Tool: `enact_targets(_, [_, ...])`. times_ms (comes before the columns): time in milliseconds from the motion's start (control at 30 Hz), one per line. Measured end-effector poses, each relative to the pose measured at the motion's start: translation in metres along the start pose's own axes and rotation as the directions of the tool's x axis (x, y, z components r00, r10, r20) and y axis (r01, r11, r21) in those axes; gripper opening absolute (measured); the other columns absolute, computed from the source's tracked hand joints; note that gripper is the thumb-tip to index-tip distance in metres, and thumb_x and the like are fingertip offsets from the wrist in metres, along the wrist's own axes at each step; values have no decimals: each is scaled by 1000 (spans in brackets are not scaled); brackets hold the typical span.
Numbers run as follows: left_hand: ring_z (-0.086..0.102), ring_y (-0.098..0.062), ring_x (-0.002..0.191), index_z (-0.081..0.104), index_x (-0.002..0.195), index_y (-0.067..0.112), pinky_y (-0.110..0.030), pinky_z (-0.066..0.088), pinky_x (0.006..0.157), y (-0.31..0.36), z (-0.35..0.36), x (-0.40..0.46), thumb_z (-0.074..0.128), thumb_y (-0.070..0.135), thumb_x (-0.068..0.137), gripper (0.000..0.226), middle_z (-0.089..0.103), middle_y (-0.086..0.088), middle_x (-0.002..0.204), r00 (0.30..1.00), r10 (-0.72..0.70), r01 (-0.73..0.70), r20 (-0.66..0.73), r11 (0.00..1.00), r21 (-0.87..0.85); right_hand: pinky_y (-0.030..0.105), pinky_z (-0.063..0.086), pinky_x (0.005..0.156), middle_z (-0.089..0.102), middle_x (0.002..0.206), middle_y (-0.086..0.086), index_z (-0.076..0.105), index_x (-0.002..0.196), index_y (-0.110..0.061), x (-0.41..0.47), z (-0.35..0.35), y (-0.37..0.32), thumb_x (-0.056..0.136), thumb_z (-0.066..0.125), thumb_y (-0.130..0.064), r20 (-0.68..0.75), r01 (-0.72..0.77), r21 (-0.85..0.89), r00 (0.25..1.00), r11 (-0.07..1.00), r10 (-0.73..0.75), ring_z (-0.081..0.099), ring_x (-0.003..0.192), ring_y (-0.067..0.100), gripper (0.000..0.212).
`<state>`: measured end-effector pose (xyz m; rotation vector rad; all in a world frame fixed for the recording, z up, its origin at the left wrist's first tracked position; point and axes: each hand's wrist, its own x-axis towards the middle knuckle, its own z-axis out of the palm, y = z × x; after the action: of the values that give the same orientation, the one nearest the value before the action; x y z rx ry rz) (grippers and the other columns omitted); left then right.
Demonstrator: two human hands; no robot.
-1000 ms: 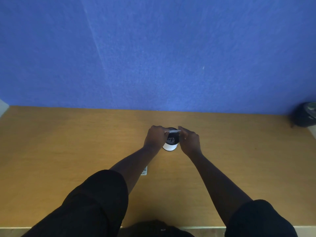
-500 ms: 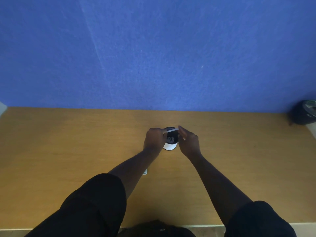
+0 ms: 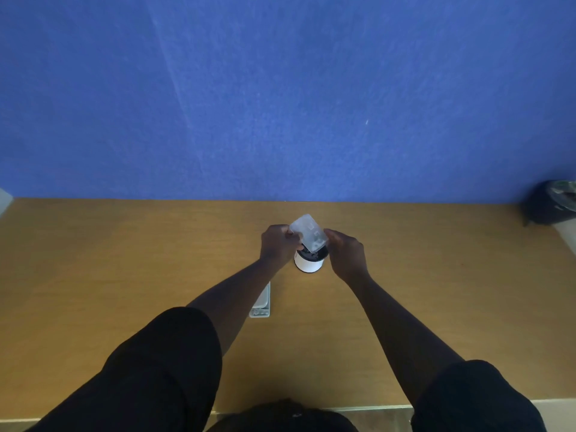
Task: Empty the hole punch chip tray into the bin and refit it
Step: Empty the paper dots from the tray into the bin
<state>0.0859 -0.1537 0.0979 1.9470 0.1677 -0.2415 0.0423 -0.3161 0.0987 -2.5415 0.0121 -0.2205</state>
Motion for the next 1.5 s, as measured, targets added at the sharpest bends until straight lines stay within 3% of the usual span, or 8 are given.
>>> enact_targets(267, [59,-23,52,77,77,6,-20,37,54,0,-5,-11,65,15,85,17,70,-12,61,950,303,-281,-69,933,226,-7,33,58,71,115,12,59,130,-9,-4,3,-6,97,47,-11,-38,-185,157,981,970,193,68,101,22,36])
enact_targets(400, [70,-28,74,74,104,4,-30,55,67,-7,0,-22,58,13,88,24,76,-15,85,849,525,-482,57,728,487,6,41,64,71,109,16,53,136,-7,-8,8,-3,97,39,-6,-52,-239,178,967,955,251,69,98,26,41])
enact_targets(533, [57,-24,49,69,74,7,-27,50,56,-9,4,-28,67,3,75,4,66,-7,59,793,577,-530,195,495,688,22,52,77,66,123,15,43,143,-9,-17,7,7,87,46,12,-42,-223,151,972,963,231,67,103,28,60])
enact_targets(633, [58,-22,47,72,76,9,-27,53,59,-13,8,-27,73,-1,62,17,67,-3,60,675,673,-605,304,269,749,31,44,104,49,146,8,40,145,-13,-19,1,15,76,49,21,30,-68,70,997,995,66,47,134,22,76])
enact_targets(800, [65,-16,58,74,82,14,-28,54,67,-13,11,-20,72,5,68,16,71,1,71,585,691,-630,425,58,774,25,42,93,61,132,13,55,133,-9,-14,-10,16,70,51,21,162,169,40,971,985,-173,57,122,28,70])
enact_targets(1133, [64,-18,56,72,77,12,-29,54,67,-10,13,-18,71,1,69,14,71,0,69,644,672,-607,365,159,779,37,42,107,49,146,11,43,142,-9,-6,-13,10,78,56,12,158,180,-115,974,977,-161,45,135,26,69])
enact_targets(1300, [65,-20,55,72,77,11,-28,55,66,-13,15,-18,73,0,67,15,71,-2,67,658,672,-609,339,210,765,19,45,80,64,127,13,51,135,-15,-8,-14,7,79,57,6,232,213,-1,950,977,-207,63,110,30,60])
enact_targets(1500, [68,-28,67,74,91,6,-35,56,67,-15,12,-17,64,0,78,18,75,-12,79,761,621,-597,188,558,576,41,50,96,64,127,15,55,132,-8,-2,-16,11,87,60,-2,104,102,4,989,995,-102,60,118,30,46])
